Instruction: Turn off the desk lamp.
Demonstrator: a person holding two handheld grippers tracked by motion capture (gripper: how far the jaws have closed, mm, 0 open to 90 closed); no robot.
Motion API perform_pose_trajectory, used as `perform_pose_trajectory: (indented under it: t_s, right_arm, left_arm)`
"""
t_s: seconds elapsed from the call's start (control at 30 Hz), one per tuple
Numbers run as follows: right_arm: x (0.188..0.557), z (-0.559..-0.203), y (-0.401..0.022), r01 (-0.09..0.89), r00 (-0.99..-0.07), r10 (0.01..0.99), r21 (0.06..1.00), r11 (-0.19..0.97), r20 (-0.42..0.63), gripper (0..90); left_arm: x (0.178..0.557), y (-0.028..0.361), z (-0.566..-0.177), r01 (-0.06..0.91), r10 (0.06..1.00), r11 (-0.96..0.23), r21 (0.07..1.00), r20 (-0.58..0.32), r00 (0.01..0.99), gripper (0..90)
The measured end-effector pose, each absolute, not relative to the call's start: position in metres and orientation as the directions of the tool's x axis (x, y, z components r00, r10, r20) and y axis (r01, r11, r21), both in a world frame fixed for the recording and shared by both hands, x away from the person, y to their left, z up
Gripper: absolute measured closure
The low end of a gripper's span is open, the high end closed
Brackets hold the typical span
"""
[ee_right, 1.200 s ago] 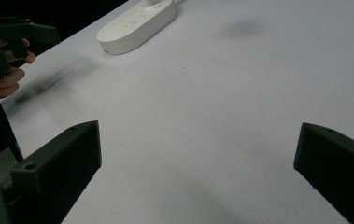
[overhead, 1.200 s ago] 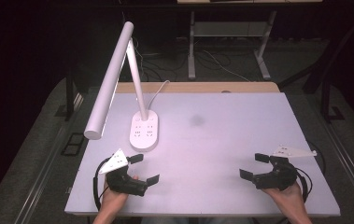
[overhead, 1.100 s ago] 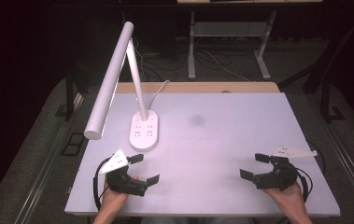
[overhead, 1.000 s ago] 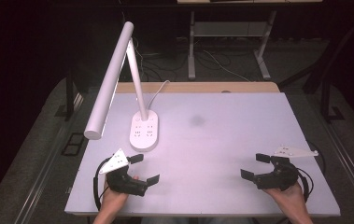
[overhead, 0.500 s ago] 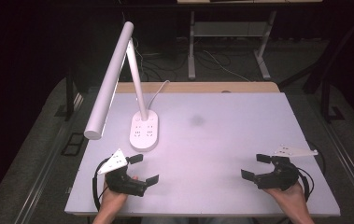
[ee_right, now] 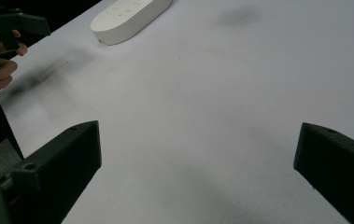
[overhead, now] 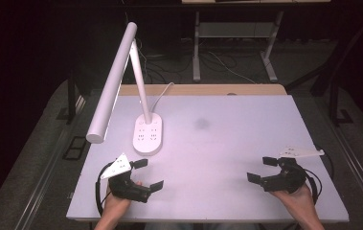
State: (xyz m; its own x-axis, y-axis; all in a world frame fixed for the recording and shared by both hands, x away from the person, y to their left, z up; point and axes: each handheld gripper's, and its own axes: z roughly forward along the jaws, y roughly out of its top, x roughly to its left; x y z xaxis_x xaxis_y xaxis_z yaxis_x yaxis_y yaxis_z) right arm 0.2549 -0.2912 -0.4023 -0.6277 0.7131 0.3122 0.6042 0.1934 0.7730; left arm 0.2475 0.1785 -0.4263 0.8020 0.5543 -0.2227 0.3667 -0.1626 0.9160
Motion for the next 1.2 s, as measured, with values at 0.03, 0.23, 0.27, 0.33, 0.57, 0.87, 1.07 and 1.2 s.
perform_pose_trajectory:
  t_s: [0.03, 0.23, 0.27, 0.33, 0.57, 0.87, 1.07, 1.2]
  right_arm:
    - [0.256, -0.401, -0.291, 0.604, -0.628, 0.714, 0.773, 0.194, 0.311, 0.7]
    - [0.264, -0.397, -0.287, 0.601, -0.645, 0.705, 0.766, 0.228, 0.296, 0.7]
    - [0.265, -0.395, -0.286, 0.598, -0.648, 0.703, 0.766, 0.234, 0.292, 0.7]
    - [0.270, -0.389, -0.285, 0.595, -0.658, 0.697, 0.765, 0.248, 0.286, 0.7]
    - [0.280, -0.377, -0.280, 0.580, -0.673, 0.688, 0.771, 0.262, 0.273, 0.7]
    - [0.293, -0.364, -0.267, 0.563, -0.706, 0.658, 0.771, 0.297, 0.261, 0.7]
    - [0.304, -0.360, -0.257, 0.558, -0.718, 0.644, 0.771, 0.305, 0.265, 0.7]
    - [0.312, -0.359, -0.249, 0.564, -0.722, 0.638, 0.763, 0.316, 0.269, 0.7]
  left_arm:
    - [0.248, 0.178, -0.426, 0.367, 0.554, -0.161, 0.916, -0.224, 0.802, 0.0]
    - [0.250, 0.178, -0.427, 0.369, 0.557, -0.165, 0.915, -0.222, 0.800, 0.0]
    - [0.250, 0.178, -0.427, 0.369, 0.557, -0.166, 0.915, -0.222, 0.800, 0.0]
    - [0.250, 0.179, -0.427, 0.370, 0.560, -0.166, 0.914, -0.221, 0.798, 0.0]
    - [0.249, 0.181, -0.426, 0.369, 0.568, -0.163, 0.915, -0.219, 0.793, 0.0]
    - [0.250, 0.181, -0.426, 0.372, 0.574, -0.162, 0.914, -0.219, 0.789, 0.0]
    - [0.249, 0.182, -0.426, 0.372, 0.577, -0.160, 0.914, -0.220, 0.787, 0.0]
    - [0.249, 0.183, -0.426, 0.374, 0.578, -0.157, 0.914, -0.223, 0.785, 0.0]
